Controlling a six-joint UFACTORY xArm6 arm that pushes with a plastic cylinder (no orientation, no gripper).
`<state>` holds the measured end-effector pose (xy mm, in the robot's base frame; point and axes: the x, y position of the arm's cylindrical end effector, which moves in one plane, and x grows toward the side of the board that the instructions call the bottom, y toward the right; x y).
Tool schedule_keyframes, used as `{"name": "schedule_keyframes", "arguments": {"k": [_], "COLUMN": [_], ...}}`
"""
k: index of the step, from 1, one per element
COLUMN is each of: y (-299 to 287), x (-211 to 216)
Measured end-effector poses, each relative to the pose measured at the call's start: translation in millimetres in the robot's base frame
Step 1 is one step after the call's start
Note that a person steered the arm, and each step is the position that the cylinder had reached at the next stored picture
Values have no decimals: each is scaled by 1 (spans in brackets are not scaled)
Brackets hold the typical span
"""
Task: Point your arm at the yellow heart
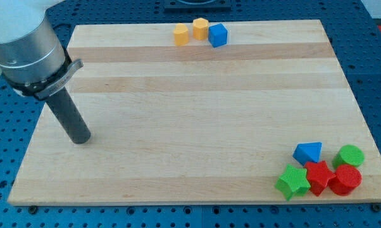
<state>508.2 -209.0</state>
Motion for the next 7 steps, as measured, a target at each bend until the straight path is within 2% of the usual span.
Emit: {"name": "schedule_keyframes", "arguments": {"k": [7], "y": [-8], "x": [-154]}}
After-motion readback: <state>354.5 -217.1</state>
